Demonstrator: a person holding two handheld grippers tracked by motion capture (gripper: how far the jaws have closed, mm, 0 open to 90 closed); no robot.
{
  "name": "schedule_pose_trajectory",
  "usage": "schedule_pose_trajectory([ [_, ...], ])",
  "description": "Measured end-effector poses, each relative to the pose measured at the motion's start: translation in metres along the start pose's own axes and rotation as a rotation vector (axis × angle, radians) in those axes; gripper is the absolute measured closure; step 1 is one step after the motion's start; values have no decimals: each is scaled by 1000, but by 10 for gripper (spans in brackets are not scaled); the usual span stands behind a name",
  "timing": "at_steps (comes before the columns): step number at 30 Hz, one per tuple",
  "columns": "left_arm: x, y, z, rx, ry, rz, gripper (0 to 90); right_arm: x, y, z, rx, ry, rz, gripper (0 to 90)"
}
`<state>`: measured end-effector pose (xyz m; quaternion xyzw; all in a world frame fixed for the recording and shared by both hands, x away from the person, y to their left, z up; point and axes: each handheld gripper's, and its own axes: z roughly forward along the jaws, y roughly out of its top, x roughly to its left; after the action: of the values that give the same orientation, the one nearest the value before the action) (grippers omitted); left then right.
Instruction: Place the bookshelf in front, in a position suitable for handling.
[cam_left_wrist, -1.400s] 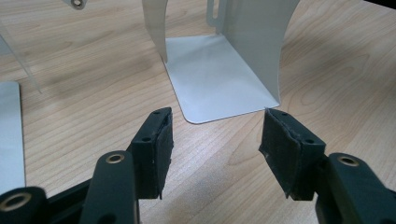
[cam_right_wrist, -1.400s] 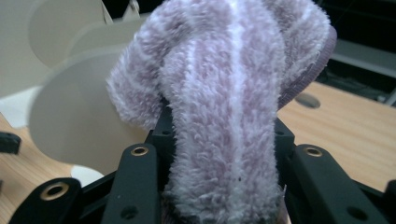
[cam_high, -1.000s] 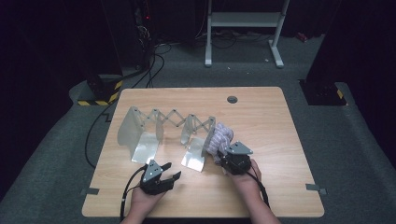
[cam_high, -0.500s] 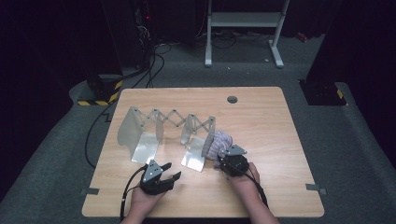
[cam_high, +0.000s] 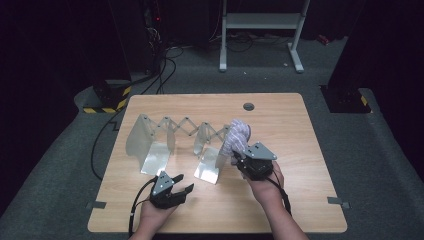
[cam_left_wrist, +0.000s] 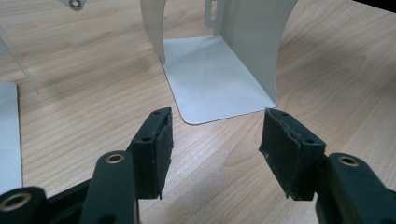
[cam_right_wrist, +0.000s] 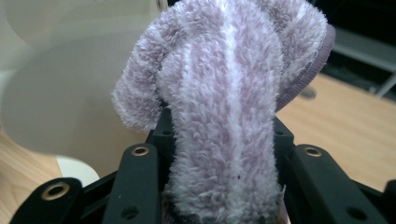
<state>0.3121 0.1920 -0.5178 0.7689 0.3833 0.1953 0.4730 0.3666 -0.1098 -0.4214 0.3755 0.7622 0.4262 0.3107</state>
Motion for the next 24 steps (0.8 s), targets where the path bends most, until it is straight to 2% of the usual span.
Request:
schedule_pose_trajectory([
  [5,0,0,0,1,1,2,437,3,15,-18,-81,6,-6,598],
  [8,0,0,0,-1,2,4,437,5,18,-23,-108,12,-5,599],
  [12,1,0,0,1,3,3,437,8,12,-19,-95,6,-3,599],
  [14,1,0,0,0,3,2,437,7,6,-14,-79,4,9,600],
  [18,0,0,1,-1,1,1,437,3,-11,2,-14,12,42,603],
  [20,0,0,1,-1,0,0,437,2,-21,12,28,17,49,605],
  [21,0,0,1,-1,1,3,437,4,-28,20,68,19,47,606],
  [24,1,0,0,-1,0,2,438,7,-42,38,144,27,36,606],
])
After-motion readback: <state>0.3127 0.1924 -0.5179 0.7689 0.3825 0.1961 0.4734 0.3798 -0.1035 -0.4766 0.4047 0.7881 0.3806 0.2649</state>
